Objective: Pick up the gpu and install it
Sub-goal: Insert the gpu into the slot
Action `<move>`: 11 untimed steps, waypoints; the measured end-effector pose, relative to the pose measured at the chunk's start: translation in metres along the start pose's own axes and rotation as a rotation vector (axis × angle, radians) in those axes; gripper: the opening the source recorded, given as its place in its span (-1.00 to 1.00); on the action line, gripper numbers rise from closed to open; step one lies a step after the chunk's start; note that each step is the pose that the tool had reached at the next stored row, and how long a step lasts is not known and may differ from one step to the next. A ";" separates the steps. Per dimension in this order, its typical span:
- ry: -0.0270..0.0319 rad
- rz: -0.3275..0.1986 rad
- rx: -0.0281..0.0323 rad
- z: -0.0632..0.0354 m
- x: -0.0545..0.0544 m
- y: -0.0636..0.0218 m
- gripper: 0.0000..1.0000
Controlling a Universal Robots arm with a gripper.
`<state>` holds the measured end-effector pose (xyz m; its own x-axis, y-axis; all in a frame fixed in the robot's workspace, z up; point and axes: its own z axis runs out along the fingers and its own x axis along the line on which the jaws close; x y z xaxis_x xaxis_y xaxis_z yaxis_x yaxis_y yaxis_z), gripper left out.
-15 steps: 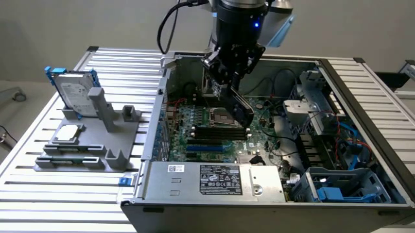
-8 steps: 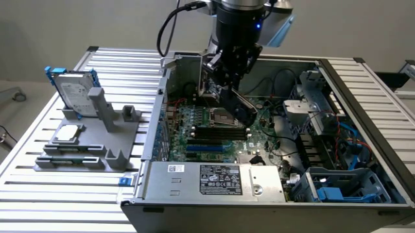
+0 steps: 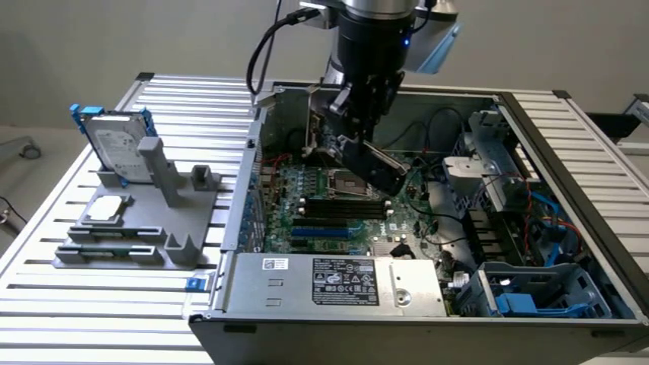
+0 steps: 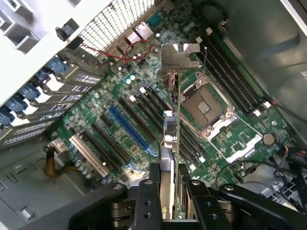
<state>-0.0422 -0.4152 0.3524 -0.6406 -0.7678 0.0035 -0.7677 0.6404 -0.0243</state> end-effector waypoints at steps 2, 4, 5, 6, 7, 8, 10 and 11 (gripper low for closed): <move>-0.0008 -0.037 0.0002 0.0007 0.000 0.0000 -0.48; -0.0018 -0.073 0.0003 0.0015 0.000 0.0000 -0.48; -0.0023 -0.091 0.0003 0.0019 0.000 0.0001 -0.48; -0.0027 -0.109 0.0004 0.0023 0.000 0.0001 -0.48; -0.0030 -0.127 0.0005 0.0026 0.000 0.0001 -0.48; -0.0036 -0.146 0.0005 0.0031 0.000 0.0001 -0.48; -0.0045 -0.182 0.0006 0.0038 0.000 0.0001 -0.48; -0.0049 -0.201 0.0007 0.0042 0.000 0.0001 -0.48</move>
<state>-0.0422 -0.4152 0.3482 -0.4748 -0.8801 0.0036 -0.8799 0.4746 -0.0242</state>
